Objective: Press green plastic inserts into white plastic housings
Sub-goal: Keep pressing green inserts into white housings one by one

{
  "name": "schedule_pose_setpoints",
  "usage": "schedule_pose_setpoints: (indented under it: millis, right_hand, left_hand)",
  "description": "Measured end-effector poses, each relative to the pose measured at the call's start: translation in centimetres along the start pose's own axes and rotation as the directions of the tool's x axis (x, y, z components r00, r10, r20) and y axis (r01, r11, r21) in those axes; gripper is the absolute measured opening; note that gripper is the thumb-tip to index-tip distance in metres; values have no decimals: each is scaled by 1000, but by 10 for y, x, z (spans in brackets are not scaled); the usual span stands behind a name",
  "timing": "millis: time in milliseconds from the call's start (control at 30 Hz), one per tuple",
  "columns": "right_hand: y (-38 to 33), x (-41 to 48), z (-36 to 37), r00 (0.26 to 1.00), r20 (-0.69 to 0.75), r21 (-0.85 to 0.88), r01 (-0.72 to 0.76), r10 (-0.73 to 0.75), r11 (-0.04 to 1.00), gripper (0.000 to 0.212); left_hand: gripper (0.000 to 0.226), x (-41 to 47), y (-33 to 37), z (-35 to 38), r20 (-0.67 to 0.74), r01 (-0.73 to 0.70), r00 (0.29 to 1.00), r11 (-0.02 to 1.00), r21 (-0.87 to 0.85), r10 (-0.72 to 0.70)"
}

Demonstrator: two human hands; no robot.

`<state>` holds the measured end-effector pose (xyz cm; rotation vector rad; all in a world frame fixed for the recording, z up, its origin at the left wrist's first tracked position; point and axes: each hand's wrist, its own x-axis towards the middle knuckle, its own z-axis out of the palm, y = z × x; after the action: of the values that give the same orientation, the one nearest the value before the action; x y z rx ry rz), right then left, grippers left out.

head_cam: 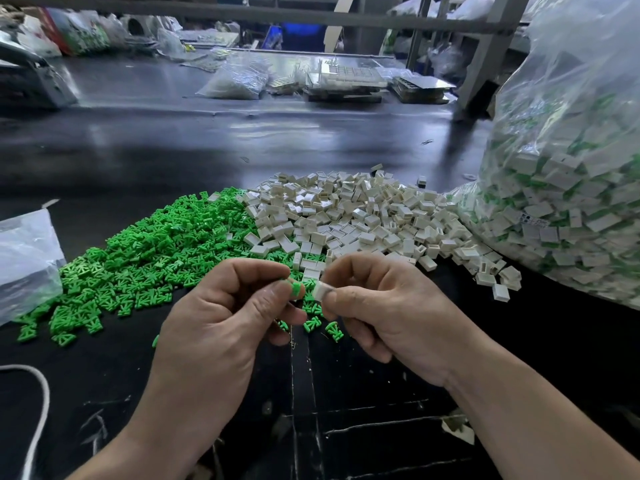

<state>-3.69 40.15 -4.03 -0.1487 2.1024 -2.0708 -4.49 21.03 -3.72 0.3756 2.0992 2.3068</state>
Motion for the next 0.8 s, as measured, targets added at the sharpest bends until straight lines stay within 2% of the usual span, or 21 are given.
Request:
schedule_pose_setpoints:
  millis: [233,467,800]
  right_hand:
    - [-3,-6,8,999,-21,-123,-49,46,991,10]
    - [-8,-9,17,998,-8,-145,-68,67,987,15]
    - [-5,-10,18,997,4,-202,73,-74,977,6]
  left_hand:
    - [13,-1,1,1,11,-16,1000,1000,6,16]
    - [20,-2,0,2,49,-12,999,1000,-16,13]
    - [14,-1,-3,-2,23,-9,1000,999,52,8]
